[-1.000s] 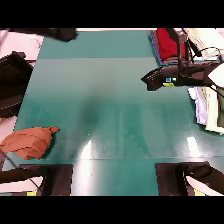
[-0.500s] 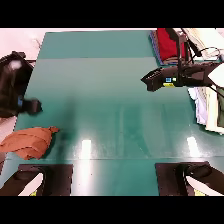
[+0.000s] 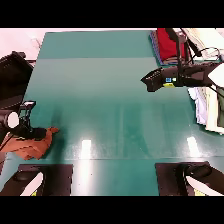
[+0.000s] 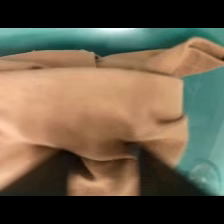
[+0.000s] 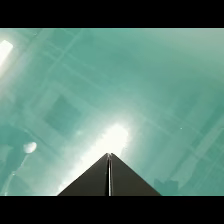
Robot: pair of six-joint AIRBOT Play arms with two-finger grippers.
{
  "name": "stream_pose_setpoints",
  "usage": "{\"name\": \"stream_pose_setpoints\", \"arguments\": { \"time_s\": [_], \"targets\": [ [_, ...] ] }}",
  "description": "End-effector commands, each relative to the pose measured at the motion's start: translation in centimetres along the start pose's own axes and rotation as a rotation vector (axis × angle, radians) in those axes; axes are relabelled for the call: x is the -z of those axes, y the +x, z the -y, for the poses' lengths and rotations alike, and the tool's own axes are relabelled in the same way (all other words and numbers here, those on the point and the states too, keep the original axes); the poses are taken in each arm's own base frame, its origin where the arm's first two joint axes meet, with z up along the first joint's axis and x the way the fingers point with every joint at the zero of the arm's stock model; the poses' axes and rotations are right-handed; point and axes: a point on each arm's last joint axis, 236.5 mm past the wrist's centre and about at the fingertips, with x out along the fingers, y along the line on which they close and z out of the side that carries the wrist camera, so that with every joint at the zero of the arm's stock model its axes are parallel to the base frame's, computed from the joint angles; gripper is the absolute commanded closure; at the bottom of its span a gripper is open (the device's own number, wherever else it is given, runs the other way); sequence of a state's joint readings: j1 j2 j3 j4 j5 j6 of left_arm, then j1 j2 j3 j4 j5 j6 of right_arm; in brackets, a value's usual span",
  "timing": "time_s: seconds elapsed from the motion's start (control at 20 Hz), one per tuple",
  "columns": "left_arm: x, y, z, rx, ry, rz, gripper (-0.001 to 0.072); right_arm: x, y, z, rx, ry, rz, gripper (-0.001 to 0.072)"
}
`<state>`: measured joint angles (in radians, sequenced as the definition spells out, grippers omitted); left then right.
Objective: Fold the shirts.
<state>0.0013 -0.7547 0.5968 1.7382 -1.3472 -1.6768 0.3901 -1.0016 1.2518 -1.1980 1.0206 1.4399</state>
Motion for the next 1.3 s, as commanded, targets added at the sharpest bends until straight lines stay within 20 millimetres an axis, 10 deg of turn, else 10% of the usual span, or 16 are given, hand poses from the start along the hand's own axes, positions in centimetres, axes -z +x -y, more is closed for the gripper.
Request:
{"name": "stream_pose_setpoints", "arguments": {
  "time_s": [0.0,0.1,0.3,0.45,0.55,1.0,1.1,1.25],
  "targets": [
    [-1.1,-1.1,-0.3,-0.005,-0.041,0.040,0.0683,-0.3,-0.1,0.1,0.005,-0.002,0.013,0.0693],
    [-4.4,-5.3,-0.4,0.012,-0.050,0.157,0.0683,-1.4,-0.7,0.0,0.008,-0.007,0.062,0.0693],
    [-11.4,-19.8,2.0,0.113,0.009,0.553,0.0685,-5.1,-4.9,0.5,0.040,0.008,0.246,0.0693],
    [-13.2,-29.3,6.3,0.244,0.116,0.786,0.0686,-7.3,-8.4,3.0,0.104,0.048,0.286,0.0693],
    [-13.4,-32.1,10.0,0.308,0.216,0.827,0.0686,-9.0,-10.5,4.6,0.147,0.060,0.315,0.0693],
    [-11.6,-25.9,36.0,0.545,0.735,0.688,0.0677,-11.5,-14.5,8.7,0.253,0.098,0.352,0.0693],
    [-13.2,-25.1,37.7,0.577,0.693,0.702,0.0254,-11.0,-14.3,8.7,0.250,0.100,0.329,0.0693],
    [-17.5,-23.6,33.7,0.547,0.521,0.667,0.0270,-11.0,-14.3,8.7,0.249,0.101,0.325,0.0693]
  ]
}}
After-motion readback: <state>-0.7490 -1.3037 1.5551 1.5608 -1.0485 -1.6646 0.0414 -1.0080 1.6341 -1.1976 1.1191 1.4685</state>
